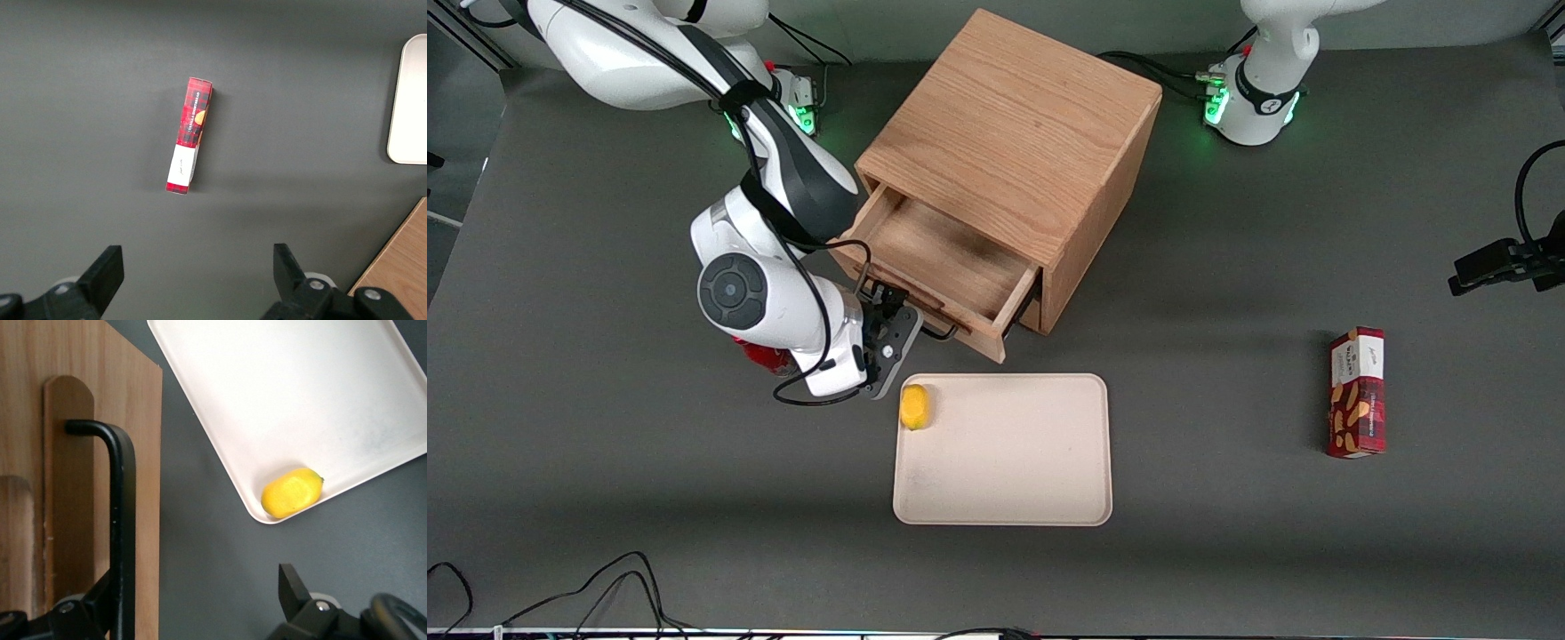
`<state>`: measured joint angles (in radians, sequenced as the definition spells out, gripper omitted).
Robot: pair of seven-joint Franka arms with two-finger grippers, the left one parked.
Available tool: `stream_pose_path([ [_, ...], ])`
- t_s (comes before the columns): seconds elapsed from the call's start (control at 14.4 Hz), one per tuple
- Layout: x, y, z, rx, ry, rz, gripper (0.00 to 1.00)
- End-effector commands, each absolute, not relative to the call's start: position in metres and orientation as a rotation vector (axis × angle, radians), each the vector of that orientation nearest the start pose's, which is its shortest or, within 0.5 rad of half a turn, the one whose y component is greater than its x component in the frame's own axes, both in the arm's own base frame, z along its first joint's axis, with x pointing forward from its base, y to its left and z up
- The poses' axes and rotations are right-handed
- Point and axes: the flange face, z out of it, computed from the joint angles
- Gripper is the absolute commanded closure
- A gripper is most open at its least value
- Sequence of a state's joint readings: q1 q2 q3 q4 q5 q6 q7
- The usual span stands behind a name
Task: Open upper drawer
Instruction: 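Pull the upper drawer outward from the cabinet with the right gripper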
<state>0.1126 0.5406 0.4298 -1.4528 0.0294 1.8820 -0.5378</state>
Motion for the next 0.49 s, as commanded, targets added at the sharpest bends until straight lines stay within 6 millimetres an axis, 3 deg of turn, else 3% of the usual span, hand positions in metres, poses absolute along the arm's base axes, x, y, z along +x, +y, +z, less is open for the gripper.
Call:
stream_pose_path([
  [0.0, 0.634, 0.311, 0.393, -2.514, -1.451, 0.099, 0.00],
  [0.28, 0.642, 0.306, 0.389, -2.505, -1.488, 0.092, 0.00],
  [0.42, 0.652, 0.294, 0.387, -2.528, -1.465, 0.085, 0.00],
])
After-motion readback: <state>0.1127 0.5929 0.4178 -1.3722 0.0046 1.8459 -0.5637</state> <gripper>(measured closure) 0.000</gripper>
